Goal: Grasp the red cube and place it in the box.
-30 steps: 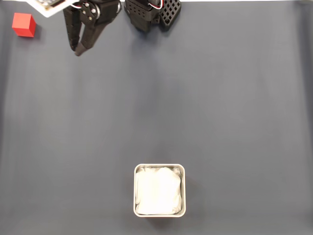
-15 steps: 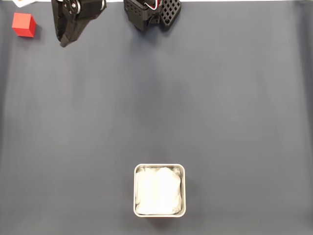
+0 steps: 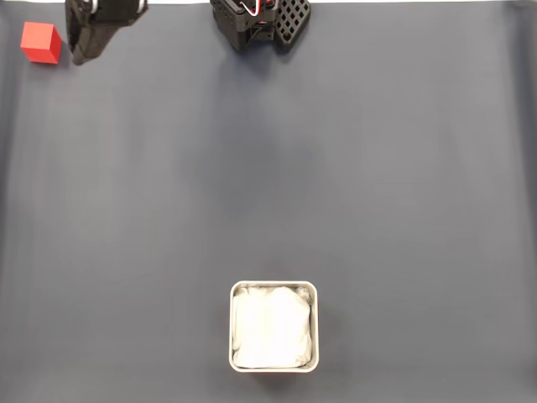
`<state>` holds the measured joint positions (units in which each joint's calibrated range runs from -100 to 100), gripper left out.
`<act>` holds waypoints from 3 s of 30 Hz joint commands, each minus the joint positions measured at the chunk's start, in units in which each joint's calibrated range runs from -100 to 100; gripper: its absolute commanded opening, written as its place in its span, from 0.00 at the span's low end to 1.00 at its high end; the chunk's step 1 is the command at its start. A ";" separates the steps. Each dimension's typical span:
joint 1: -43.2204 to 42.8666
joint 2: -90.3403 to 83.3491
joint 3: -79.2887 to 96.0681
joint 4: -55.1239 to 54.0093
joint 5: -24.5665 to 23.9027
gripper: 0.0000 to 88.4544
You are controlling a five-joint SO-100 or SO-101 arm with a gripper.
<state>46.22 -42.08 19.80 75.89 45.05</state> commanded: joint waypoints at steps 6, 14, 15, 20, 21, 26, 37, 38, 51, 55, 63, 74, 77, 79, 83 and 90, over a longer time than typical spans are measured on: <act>5.49 2.30 0.00 -3.19 -0.20 0.03; 12.16 5.33 3.28 -9.34 -0.05 0.12; 12.59 5.77 3.47 -9.75 0.00 0.13; 14.86 8.45 3.47 -12.29 0.24 0.16; 15.29 8.97 3.47 -12.78 0.34 0.17; 16.99 11.66 3.83 -15.32 0.54 0.19; 20.47 17.90 4.20 -20.32 0.93 0.23; 20.83 18.33 4.56 -20.89 1.03 0.23; 24.31 22.49 8.76 -28.03 1.81 0.29; 25.23 24.05 8.76 -29.09 1.90 0.31; 27.22 26.39 8.76 -31.30 2.15 0.33; 29.85 28.30 10.31 -33.60 3.13 0.34; 30.49 28.99 10.86 -34.26 3.37 0.35; 30.77 29.16 11.59 -34.91 3.57 0.35; 31.13 29.08 13.68 -36.96 3.81 0.35; 31.20 28.90 16.42 -39.01 4.10 0.36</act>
<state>76.41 -12.11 35.99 38.50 48.52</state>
